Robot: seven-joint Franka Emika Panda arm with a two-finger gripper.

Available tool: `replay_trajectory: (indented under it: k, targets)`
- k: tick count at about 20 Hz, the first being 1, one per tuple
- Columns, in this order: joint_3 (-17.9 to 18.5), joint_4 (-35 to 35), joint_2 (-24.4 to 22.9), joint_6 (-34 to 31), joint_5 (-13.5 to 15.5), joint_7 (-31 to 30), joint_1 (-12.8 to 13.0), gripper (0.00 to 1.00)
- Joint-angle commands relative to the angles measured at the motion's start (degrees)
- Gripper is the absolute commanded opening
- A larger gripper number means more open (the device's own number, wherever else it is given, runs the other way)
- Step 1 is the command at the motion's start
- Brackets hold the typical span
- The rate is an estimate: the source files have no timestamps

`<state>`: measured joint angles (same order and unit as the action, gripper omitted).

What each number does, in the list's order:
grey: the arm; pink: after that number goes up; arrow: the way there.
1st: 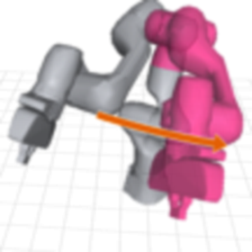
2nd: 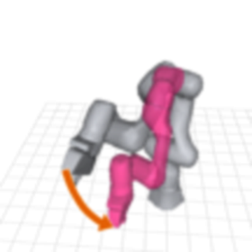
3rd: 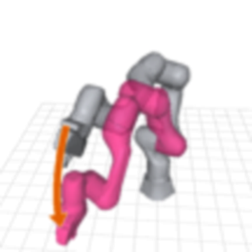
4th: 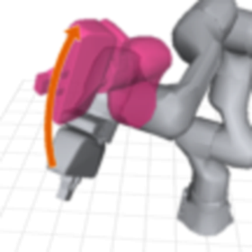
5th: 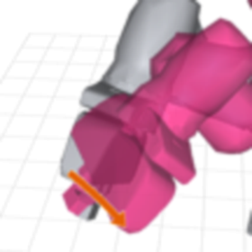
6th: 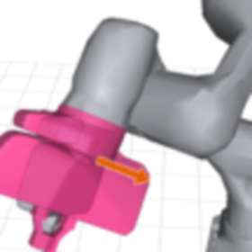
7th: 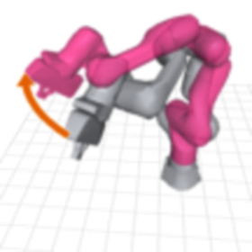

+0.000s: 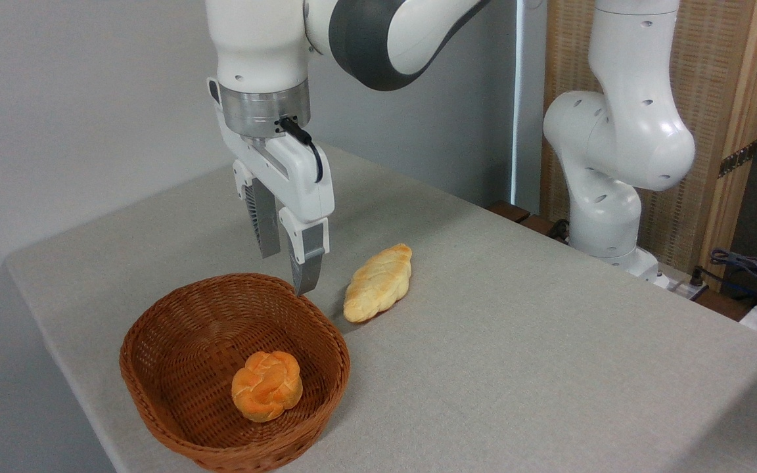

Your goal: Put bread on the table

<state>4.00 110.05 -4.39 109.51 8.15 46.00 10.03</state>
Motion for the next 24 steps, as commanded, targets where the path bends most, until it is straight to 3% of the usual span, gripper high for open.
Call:
replay_trajectory:
  k: [1, 18, 24]
  targets:
    - [0.3, -0.36, -0.18, -0.08, -0.77, -0.82, 0.17, 1.0]
    - [0.48, -0.09, -0.44, 0.09, -0.86, -0.39, 0.08, 1.0]
    - [1.79, 0.26, -0.09, 4.04, -2.44, -0.3, -0.27, 1.0]
